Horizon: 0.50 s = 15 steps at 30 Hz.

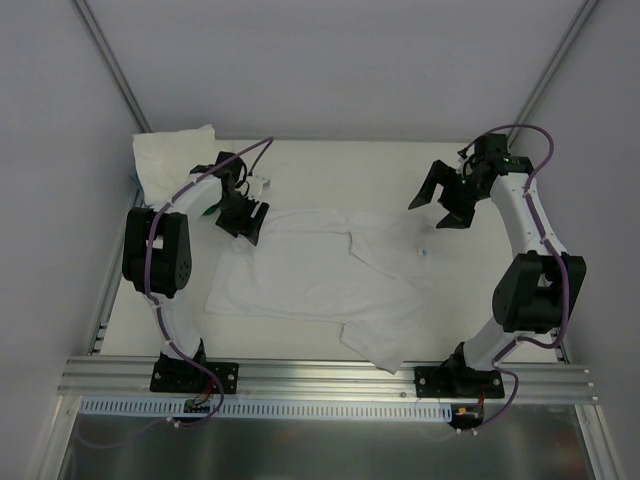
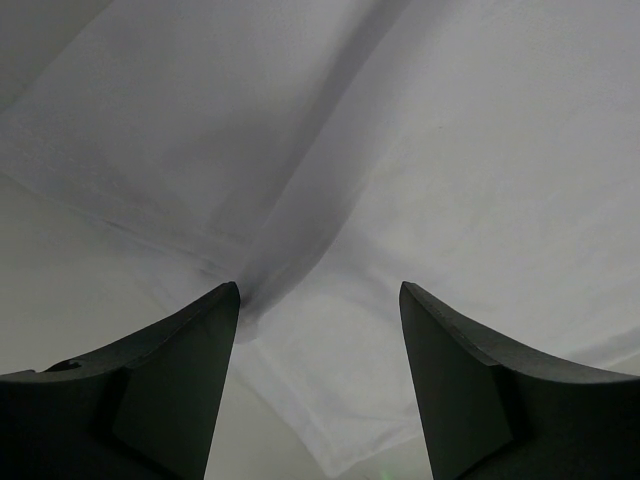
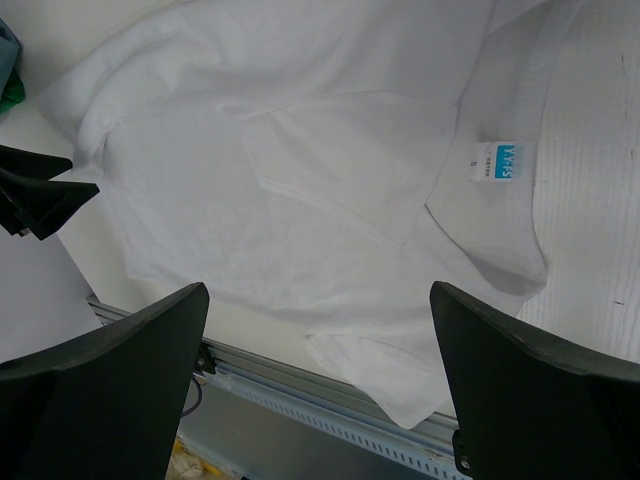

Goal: Fold and stack the t-shirts
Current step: Fold the flattened tshirt in 1/3 of the way

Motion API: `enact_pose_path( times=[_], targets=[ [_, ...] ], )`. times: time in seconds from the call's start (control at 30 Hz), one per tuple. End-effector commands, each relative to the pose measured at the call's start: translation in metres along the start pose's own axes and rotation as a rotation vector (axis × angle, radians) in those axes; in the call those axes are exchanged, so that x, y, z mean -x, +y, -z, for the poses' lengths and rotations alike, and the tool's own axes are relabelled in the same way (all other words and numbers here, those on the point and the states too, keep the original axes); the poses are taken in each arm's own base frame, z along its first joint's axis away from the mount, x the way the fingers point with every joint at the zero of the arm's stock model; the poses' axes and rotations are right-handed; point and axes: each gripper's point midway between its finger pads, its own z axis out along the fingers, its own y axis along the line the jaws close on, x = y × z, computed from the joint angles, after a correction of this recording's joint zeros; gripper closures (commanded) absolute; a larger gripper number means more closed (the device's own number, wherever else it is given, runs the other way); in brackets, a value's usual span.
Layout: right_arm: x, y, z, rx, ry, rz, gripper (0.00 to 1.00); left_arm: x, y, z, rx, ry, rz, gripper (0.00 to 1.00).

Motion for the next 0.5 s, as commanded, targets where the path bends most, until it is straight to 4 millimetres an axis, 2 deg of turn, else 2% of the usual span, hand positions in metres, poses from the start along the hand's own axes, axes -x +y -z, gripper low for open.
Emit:
enact_pose_path(
  times=[0.0, 0.47],
  targets=[
    [0.006, 0.012, 0.005, 0.031, -0.015, 0.007, 0.01, -0.001, 0.008, 0.005, 0.036, -0.012, -0.010, 0.34],
    [0.005, 0.013, 0.002, 0.042, -0.004, 0.000, 0.01, 0.003, 0.025, 0.009, 0.097, -0.031, 0.015, 0.34]
  ],
)
